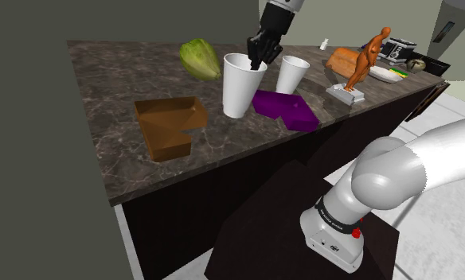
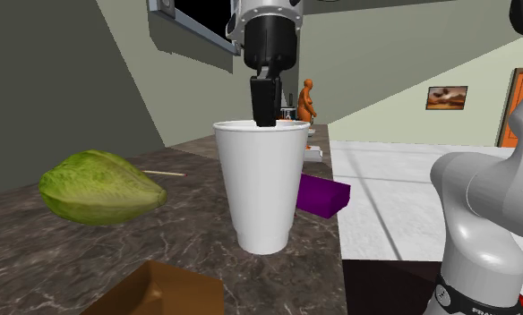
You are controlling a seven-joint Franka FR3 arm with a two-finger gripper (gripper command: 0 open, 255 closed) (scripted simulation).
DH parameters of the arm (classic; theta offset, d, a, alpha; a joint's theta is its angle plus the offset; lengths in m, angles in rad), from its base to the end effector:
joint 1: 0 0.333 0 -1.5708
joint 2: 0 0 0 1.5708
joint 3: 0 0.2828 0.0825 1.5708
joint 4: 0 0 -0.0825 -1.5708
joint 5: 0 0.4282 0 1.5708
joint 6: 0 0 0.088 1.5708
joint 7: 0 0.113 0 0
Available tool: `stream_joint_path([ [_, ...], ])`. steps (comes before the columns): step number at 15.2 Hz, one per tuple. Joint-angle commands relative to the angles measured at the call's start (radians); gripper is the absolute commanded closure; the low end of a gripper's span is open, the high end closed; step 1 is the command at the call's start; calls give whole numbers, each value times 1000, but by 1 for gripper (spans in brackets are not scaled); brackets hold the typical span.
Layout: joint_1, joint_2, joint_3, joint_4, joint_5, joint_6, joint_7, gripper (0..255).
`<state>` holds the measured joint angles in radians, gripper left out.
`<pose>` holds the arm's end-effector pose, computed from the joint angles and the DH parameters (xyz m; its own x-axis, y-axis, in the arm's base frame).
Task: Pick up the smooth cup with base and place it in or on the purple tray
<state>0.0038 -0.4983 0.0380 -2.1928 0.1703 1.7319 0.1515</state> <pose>0.4637 0.0376 0.5412 0.9903 -0.1387 0.0122 -0.1352 -0.9788 -0.1539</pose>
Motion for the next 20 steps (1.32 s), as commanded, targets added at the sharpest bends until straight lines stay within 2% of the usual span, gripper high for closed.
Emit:
stream_joint_path([
  [1, 1, 5, 1, 33, 0, -27, 7, 255],
  [11, 1, 34, -4, 192, -5, -156, 25, 255],
  [20, -63, -14, -167, 229, -78, -270, -175, 255],
])
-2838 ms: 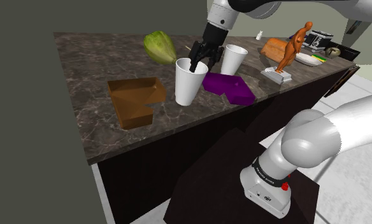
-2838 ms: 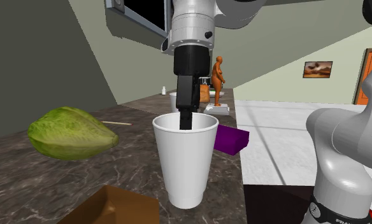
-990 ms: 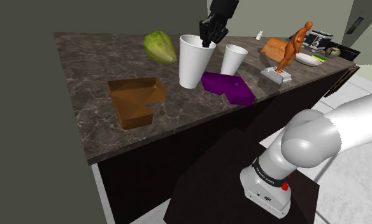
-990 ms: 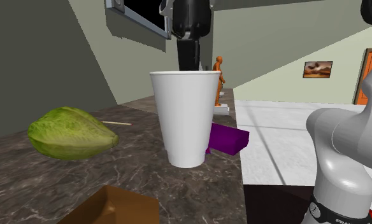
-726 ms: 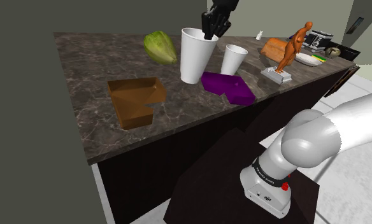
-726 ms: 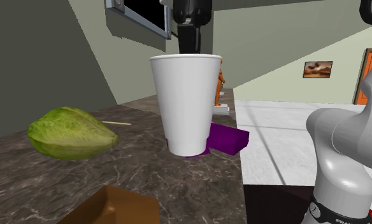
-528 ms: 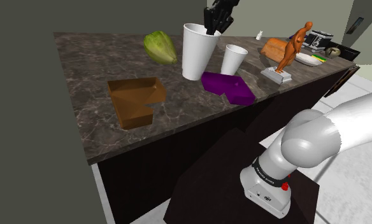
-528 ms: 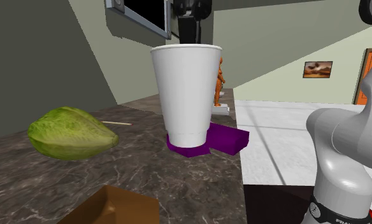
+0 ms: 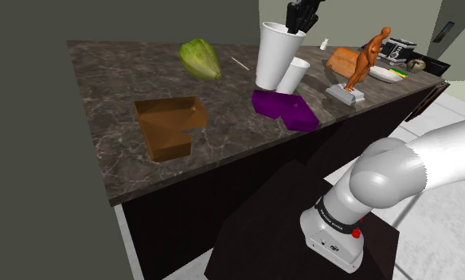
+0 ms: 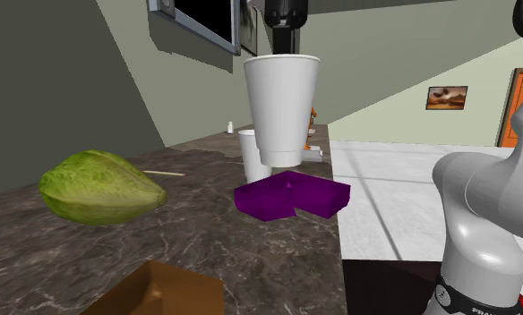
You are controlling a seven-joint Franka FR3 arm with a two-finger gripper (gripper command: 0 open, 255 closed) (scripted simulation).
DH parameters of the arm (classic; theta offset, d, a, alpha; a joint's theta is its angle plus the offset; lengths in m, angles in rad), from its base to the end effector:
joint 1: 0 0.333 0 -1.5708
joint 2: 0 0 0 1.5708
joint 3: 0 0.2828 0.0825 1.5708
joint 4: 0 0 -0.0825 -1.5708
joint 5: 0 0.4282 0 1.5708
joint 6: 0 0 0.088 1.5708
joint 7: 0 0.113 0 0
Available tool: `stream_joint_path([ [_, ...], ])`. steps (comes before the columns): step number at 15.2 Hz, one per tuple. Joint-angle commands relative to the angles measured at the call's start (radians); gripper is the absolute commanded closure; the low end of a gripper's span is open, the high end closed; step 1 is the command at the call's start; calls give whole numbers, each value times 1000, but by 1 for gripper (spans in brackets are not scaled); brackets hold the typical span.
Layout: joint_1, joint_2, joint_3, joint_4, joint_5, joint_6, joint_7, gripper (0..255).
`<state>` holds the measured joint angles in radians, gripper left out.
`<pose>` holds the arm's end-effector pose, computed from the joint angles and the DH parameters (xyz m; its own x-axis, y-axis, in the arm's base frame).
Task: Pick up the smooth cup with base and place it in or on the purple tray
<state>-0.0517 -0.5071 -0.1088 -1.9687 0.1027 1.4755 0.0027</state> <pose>0.4364 -0.0682 0.6369 0.9901 -0.1400 0.0120 -0.1365 -0.9786 -0.1543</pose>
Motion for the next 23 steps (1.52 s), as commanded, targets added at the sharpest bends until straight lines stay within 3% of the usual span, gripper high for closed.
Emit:
stream_joint_path([
  [1, -14, -5, -38, 15, -19, -26, -49, 255],
  [10, -62, 42, -203, 144, -88, -124, -254, 255],
  [23, -76, -25, -203, -91, -107, 45, -261, 255],
])
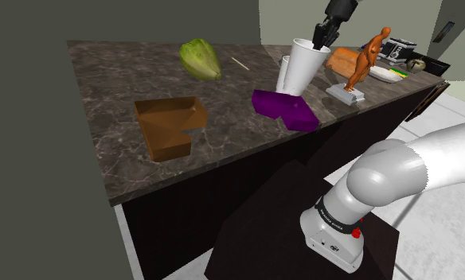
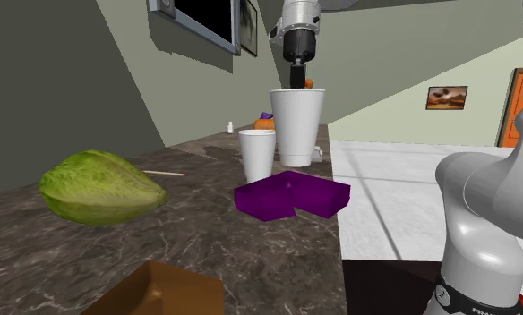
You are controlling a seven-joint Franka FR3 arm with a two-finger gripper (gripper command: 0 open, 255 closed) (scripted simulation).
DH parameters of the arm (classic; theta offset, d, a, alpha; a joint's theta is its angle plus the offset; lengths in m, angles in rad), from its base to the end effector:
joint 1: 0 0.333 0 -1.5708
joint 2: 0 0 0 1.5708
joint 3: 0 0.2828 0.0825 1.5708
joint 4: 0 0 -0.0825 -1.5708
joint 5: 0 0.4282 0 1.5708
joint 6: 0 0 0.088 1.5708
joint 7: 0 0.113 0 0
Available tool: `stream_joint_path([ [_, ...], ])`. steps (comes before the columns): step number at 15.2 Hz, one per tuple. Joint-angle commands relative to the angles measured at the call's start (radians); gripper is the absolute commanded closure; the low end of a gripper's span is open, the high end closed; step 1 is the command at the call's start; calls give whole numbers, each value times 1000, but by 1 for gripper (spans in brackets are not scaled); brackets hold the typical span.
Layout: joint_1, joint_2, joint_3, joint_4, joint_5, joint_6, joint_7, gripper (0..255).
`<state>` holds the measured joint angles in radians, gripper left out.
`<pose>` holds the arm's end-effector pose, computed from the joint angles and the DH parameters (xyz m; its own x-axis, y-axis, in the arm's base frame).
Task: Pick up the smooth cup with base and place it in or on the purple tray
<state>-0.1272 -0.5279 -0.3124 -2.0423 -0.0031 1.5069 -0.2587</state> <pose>0.3934 -0.2116 0.5990 0.9902 -0.1389 0.0113 -0.1355 -0.9787 -0.1540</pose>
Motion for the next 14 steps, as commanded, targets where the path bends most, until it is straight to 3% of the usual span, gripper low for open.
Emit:
stream_joint_path([
  [1, -2, -8, 0, -34, -2, 27, -1, 255],
  [9, -9, -29, -6, -158, -11, 130, -9, 255],
  [14, -10, -30, -7, -168, -12, 139, -10, 255],
])
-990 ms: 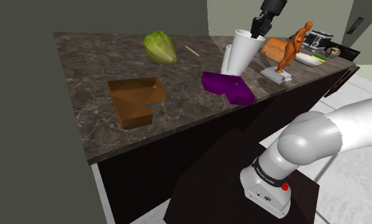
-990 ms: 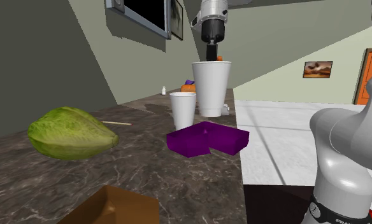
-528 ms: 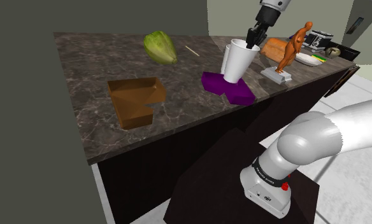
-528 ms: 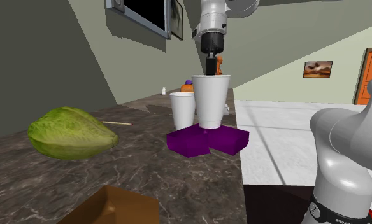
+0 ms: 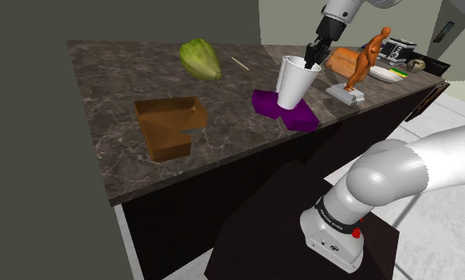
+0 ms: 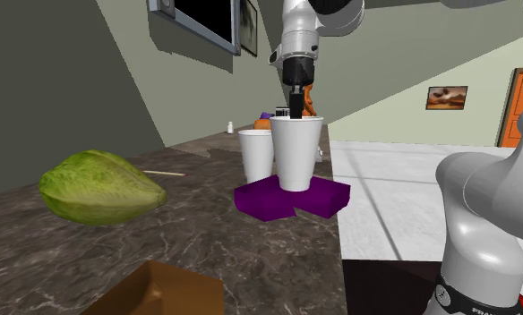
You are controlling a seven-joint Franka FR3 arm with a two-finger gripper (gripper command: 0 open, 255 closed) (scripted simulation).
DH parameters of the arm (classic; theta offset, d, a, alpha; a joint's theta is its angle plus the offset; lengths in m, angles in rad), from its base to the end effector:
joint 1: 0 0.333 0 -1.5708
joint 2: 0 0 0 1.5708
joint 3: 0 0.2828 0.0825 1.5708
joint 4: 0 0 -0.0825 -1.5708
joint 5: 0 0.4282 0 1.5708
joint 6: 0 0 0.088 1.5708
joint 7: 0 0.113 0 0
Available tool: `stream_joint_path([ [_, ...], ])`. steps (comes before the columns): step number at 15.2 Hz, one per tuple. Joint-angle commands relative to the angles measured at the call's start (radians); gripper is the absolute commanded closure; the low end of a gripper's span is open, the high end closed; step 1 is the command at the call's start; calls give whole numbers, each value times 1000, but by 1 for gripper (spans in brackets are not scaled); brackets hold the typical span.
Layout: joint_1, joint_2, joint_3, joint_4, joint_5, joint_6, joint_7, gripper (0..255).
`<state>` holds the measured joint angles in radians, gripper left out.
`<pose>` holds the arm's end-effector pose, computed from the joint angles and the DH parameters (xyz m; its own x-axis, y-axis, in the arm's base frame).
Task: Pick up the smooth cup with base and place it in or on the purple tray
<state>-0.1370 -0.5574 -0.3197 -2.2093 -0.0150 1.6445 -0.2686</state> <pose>0.3944 -0.2112 0.5372 0.9903 -0.1388 0.0114 -0.1354 -0.9787 -0.1540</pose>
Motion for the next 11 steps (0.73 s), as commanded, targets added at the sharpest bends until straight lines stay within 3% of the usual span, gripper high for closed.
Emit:
stream_joint_path([
  [1, 0, -1, 0, -1, 0, 1, 0, 255],
  [3, 0, -1, 0, -1, 0, 1, 0, 255],
  [4, 0, -1, 0, -1, 0, 1, 0, 0],
  [9, 0, 0, 0, -1, 0, 1, 0, 0],
  [11, 3, 13, -2, 77, 3, -64, -2, 0],
])
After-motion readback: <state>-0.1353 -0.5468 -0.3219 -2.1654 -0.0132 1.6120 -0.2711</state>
